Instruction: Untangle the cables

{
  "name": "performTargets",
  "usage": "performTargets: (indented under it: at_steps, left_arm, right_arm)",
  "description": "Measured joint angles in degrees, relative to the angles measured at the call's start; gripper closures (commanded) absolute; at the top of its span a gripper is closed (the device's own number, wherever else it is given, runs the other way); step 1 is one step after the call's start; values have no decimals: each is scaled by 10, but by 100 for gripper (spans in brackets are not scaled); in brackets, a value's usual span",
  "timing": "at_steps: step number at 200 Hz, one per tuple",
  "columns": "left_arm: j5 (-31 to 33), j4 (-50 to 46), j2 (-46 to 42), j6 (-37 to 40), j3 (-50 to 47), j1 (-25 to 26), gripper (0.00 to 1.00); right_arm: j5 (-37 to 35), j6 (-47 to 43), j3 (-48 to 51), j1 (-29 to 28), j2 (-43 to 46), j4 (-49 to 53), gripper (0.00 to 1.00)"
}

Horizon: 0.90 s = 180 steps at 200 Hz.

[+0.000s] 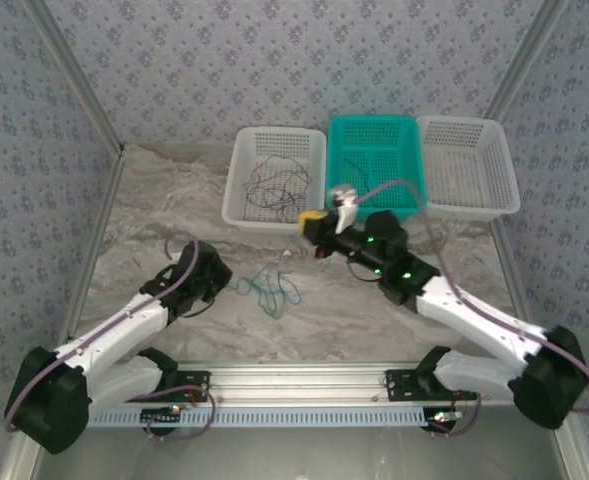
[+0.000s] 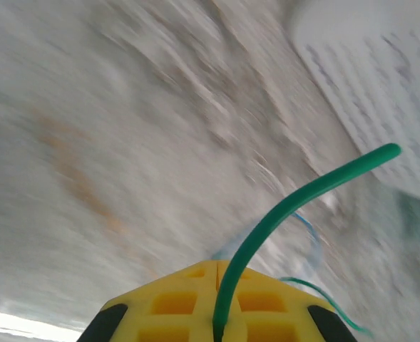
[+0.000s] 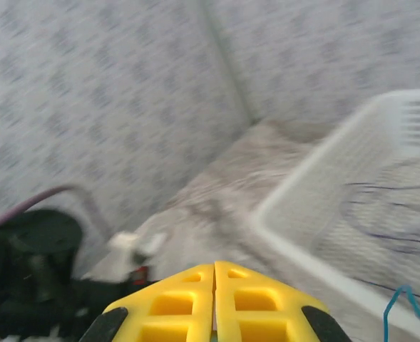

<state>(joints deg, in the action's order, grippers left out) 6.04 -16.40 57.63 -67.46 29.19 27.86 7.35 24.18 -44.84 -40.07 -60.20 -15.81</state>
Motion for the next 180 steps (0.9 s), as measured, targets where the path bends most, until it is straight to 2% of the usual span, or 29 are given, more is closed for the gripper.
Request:
performTargets:
  at_steps: [27, 54, 77, 100, 122, 138, 151, 162, 180]
  left_arm:
    - [60, -91, -31, 52, 2, -87, 100]
    - [97, -140, -63, 82, 2, -139, 100]
    - [102, -157, -65, 99, 2, -166, 100]
    - [63, -124, -68, 120, -6, -168, 100]
    - [14, -93, -74, 137, -17, -168, 83]
    - [-12, -79, -88, 156, -17, -168, 59]
    - [-23, -71, -105, 162, -17, -168, 44]
    - [-27, -71, -123, 169, -17, -168, 36]
    - [-30, -76, -153, 186, -17, -168, 28]
  right_arm:
    - [-83, 44, 17, 129, 116, 77, 100]
    - [-134, 101, 22, 227, 189, 161, 100]
    - [-147, 142, 22, 284, 207, 210, 100]
    - [-129, 155, 0, 301, 184, 234, 100]
    - [-110, 153, -72, 302, 126, 248, 100]
    - [-100, 152, -143, 305, 75, 255, 100]
    - [-96, 152, -207, 308, 33, 259, 100]
    - [-95, 152, -261, 312, -5, 258, 100]
    - [-95, 149, -326, 317, -66, 245, 100]
